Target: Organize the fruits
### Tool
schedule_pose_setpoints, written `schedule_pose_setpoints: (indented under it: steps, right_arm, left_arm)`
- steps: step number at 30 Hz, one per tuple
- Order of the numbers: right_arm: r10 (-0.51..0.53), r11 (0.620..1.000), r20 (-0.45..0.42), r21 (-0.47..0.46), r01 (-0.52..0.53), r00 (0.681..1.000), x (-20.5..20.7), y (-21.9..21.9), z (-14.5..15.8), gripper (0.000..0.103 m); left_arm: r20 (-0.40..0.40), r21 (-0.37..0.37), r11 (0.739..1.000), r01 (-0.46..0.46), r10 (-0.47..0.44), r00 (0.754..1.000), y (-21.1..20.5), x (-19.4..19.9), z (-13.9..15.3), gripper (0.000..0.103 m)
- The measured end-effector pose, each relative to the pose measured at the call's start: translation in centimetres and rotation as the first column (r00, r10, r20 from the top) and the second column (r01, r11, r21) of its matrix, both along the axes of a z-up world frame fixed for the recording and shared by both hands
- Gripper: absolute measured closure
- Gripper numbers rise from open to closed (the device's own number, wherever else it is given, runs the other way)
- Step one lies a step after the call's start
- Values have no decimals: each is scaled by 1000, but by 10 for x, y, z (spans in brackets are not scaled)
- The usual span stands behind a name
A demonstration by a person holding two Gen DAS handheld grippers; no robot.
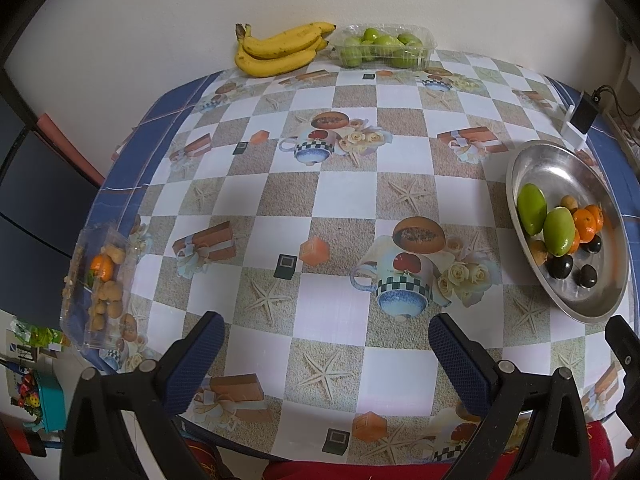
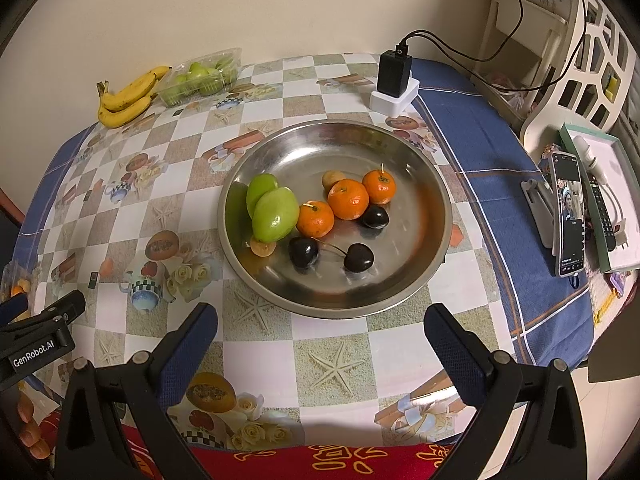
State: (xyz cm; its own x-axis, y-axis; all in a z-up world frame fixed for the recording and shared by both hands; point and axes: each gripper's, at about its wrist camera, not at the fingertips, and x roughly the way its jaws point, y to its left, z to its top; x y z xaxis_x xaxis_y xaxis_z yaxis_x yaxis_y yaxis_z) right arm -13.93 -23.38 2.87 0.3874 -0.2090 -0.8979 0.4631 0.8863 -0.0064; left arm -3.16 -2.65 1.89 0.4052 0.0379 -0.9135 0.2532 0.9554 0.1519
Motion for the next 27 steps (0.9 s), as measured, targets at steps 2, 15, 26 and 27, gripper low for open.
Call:
schedule_pose_setpoints:
  steps: [2,15,26,27]
  right_arm:
    - [-2,1000,1,1,2,1000,0,0,0,0]
    - [-1,1000,-2,1,1,1000,0,0,0,0]
    - [-1,1000,-5,3,1,1000,1,0,-1,0]
    - [-2,1000,-5,3,2,1000,1,0,-1,0]
  left_arm:
    - [-7,-8,1000,6,-6,1000,0,-1,-1,0]
    - [-31,-19,1000,3,-3,1000,2,1,-4,0]
    - [-57,-19,1000,-24,23,998,5,4,-9,0]
    - [-59,-20,999,-28,27,998,6,4,-9,0]
